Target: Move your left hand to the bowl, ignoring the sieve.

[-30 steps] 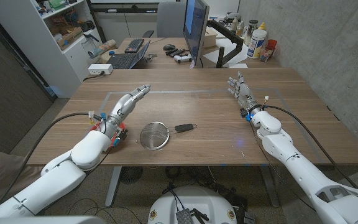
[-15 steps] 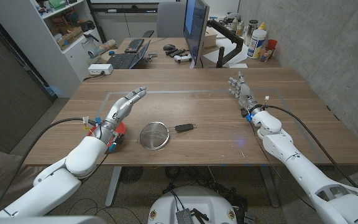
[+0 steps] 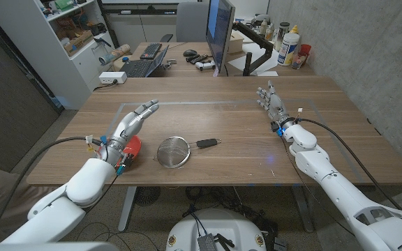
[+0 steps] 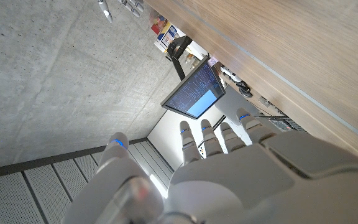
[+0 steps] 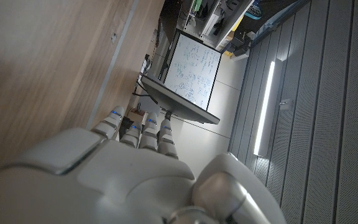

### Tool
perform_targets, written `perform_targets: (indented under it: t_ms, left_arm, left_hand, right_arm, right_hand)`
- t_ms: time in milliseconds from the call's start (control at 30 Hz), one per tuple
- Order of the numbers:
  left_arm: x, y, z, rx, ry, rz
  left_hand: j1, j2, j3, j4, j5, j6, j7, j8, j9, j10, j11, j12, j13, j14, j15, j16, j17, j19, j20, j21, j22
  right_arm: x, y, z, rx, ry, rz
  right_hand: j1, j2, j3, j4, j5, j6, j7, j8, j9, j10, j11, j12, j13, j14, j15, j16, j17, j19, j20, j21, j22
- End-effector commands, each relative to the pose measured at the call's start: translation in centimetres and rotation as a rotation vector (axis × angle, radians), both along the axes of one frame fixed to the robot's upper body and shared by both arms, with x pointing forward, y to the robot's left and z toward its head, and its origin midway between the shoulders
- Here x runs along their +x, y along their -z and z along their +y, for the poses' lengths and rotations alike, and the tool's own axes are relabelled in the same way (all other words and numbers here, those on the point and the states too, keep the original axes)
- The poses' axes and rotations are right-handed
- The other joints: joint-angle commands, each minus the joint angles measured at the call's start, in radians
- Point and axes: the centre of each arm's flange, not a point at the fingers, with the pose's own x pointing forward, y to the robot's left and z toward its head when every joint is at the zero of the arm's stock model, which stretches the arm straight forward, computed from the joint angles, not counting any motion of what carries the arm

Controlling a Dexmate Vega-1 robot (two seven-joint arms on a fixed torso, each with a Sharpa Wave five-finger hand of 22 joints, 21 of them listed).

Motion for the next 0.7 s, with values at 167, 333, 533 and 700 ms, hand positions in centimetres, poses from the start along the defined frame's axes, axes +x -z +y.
perform_targets:
  t_ms: [167,333,533,700]
  left_arm:
    - [-1.4,0.7,1.5,-0.035,-0.060,-0.008]
    - [-1.9,0.7,2.0,-0.032,-0.080,0.000]
    - [-2.8,1.1,2.4,-0.034,-0.120,-0.013]
    - [-3.5,1.4,2.8,-0.041,-0.148,-0.014]
  left_hand:
    - [0.002,-0.006,-0.003,0.000,0.002,0.009,0.002,-0.004,0.004,0.001,-0.005,-0.001,0.003,-0.011,-0.031,0.001,0.002,0.005,0.006,-0.002,0.001]
    - [0.001,-0.007,-0.003,0.000,0.002,0.009,0.002,-0.005,0.004,0.001,-0.003,-0.001,0.003,-0.011,-0.031,0.002,0.002,0.005,0.007,-0.001,0.002]
    - [0.001,-0.007,-0.004,0.000,0.002,0.009,0.003,-0.005,0.004,0.000,-0.005,-0.001,0.003,-0.010,-0.030,0.002,0.002,0.005,0.006,-0.001,0.002]
    - [0.001,-0.007,-0.005,0.000,0.002,0.008,0.003,-0.006,0.004,0.000,-0.003,-0.001,0.003,-0.010,-0.032,0.002,0.002,0.005,0.003,-0.001,0.002]
  right_arm:
    - [0.4,0.3,0.3,-0.004,-0.004,0.012]
    - [0.4,0.1,0.6,-0.008,-0.013,0.009]
    - [0.2,-0.1,0.5,-0.001,-0.018,-0.002]
    - [0.2,-0.1,0.2,0.007,-0.016,-0.006]
  right_hand:
    - [-0.001,0.019,-0.002,0.007,-0.005,-0.002,0.000,0.006,0.002,0.003,-0.004,0.001,0.001,-0.006,0.002,0.004,0.000,-0.004,0.002,0.001,0.002]
    - [-0.001,0.019,-0.002,0.007,-0.005,-0.002,0.000,0.006,0.002,0.002,-0.003,0.000,0.001,-0.006,0.002,0.004,0.000,-0.005,0.002,0.002,0.002]
    - [-0.001,0.019,-0.001,0.007,-0.005,-0.002,0.000,0.007,0.003,0.002,-0.002,0.001,0.001,-0.006,0.001,0.005,-0.001,-0.005,0.002,0.002,0.002]
    - [0.000,0.020,-0.001,0.007,-0.006,-0.002,0.000,0.007,0.003,0.002,-0.002,0.001,0.001,-0.007,0.001,0.005,-0.001,-0.005,0.000,0.002,0.002]
